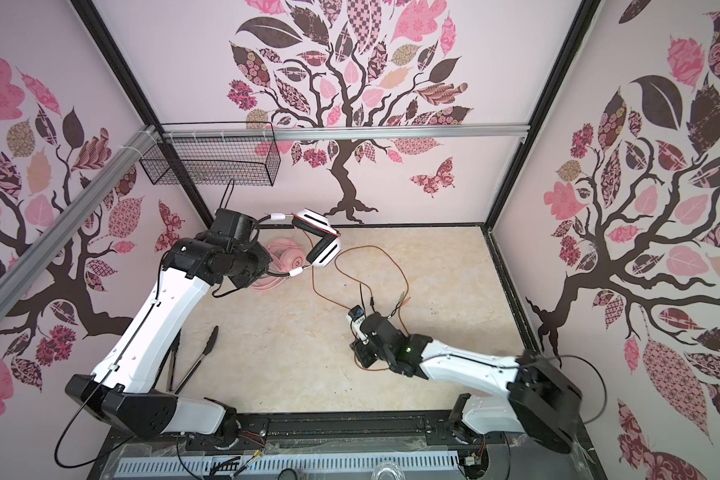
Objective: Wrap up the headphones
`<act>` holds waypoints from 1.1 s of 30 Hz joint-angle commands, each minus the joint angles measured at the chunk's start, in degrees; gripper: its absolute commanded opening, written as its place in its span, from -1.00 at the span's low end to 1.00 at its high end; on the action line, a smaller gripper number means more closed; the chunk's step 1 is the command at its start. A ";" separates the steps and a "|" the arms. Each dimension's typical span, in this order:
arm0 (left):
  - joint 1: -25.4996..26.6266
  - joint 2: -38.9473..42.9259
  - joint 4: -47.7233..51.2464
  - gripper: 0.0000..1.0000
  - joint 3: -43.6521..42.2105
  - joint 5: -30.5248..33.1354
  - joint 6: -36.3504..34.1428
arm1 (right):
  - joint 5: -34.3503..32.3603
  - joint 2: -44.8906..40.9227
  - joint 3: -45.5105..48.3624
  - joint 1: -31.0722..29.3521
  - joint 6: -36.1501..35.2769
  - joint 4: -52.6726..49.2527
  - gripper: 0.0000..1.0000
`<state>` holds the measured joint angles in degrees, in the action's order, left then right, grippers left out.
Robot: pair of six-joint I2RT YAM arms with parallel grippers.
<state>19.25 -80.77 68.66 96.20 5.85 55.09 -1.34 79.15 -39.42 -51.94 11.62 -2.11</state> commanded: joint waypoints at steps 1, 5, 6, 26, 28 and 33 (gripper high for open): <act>-0.08 3.20 -2.84 -1.00 -0.16 -1.04 0.76 | 2.85 11.19 -11.44 0.41 -5.99 2.81 0.11; -0.08 4.41 -2.65 -1.00 -0.75 -1.99 0.63 | 0.86 28.20 -25.93 2.03 -9.60 -1.46 0.20; -0.08 4.57 -2.63 -1.00 -0.92 -2.23 0.59 | -0.28 31.13 -28.68 2.26 -9.86 -2.54 0.20; -0.08 6.86 -0.84 -1.00 -1.10 -1.94 -1.38 | -0.49 21.08 -7.95 2.58 -15.61 31.96 0.31; -0.13 6.87 -0.72 -1.00 -1.09 -1.99 -1.51 | -1.54 20.91 -6.96 2.56 -16.58 34.86 0.33; -0.08 6.77 -1.14 -1.00 -1.32 -3.25 -1.13 | -3.56 25.75 -9.94 2.61 -20.44 37.70 0.30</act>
<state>19.25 -75.77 71.35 95.50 4.25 53.58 -3.70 102.83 -46.89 -49.56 -5.82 29.39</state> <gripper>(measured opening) 0.068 0.656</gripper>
